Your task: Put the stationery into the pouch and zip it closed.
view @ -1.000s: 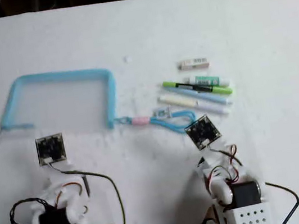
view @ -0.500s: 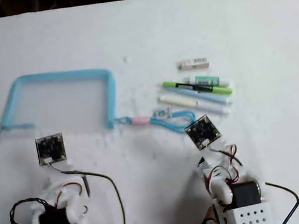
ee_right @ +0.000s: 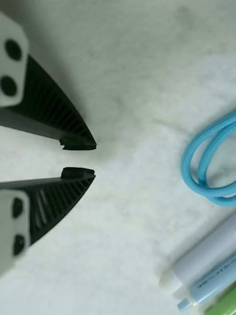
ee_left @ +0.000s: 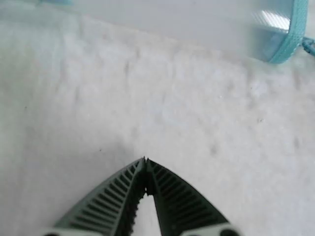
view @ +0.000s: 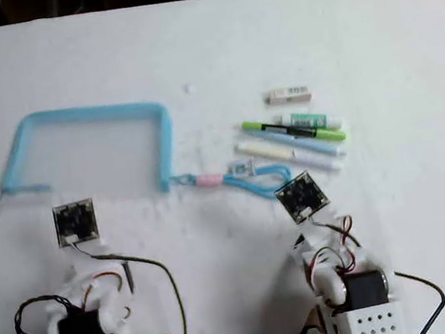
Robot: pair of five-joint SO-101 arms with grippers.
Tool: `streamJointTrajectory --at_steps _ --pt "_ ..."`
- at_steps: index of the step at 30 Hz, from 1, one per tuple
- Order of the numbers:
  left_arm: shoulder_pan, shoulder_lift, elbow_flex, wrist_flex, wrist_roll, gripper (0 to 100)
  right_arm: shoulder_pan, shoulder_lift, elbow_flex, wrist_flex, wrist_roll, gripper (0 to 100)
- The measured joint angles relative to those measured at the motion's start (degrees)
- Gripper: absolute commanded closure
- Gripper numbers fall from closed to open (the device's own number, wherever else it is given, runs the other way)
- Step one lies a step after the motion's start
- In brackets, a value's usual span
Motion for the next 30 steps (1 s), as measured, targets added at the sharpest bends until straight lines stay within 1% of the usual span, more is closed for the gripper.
streamJointTrajectory --at_steps 22,27,30 --pt "0.0 0.0 -0.9 0.0 0.0 98 -0.1 0.0 0.0 0.0 0.0 91.8" --pt "0.0 0.0 -0.9 -2.2 0.0 98 -0.1 0.0 0.0 -0.1 0.0 91.8" --pt "0.0 0.0 -2.8 -4.5 0.0 98 -0.1 0.0 0.0 -2.2 0.0 91.8"
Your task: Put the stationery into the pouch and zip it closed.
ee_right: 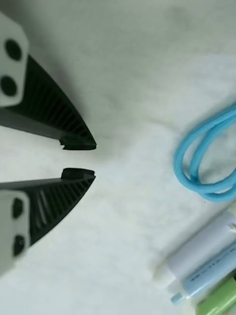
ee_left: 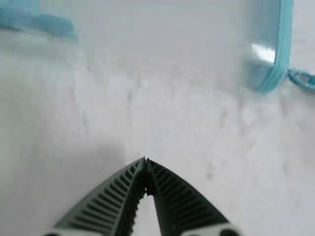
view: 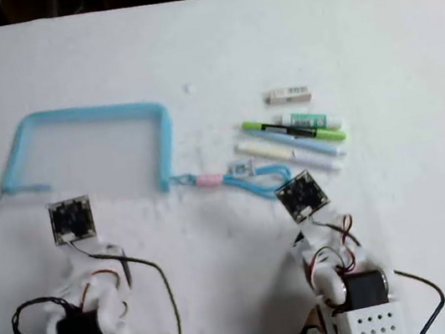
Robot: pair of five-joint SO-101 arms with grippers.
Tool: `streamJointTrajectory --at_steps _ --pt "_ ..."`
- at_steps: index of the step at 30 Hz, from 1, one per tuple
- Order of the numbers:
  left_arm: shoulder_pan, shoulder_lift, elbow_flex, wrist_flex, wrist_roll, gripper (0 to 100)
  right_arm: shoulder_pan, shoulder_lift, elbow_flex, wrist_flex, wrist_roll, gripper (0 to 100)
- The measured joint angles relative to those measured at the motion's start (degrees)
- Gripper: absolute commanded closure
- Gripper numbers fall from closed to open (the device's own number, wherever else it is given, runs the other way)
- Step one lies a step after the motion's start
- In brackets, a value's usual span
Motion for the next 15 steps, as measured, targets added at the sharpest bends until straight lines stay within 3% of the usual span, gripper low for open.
streamJointTrajectory --at_steps 7,12,15 --pt "0.0 0.0 -6.4 -2.8 -0.1 98 0.2 0.0 -3.3 -0.7 0.0 91.6" --pt "0.0 0.0 -13.5 -3.0 -0.1 98 0.0 -0.1 -14.2 -0.7 0.0 91.5" --pt "-0.4 0.0 -15.7 -7.1 -0.1 98 -1.4 0.3 -21.2 -0.2 0.0 91.5"
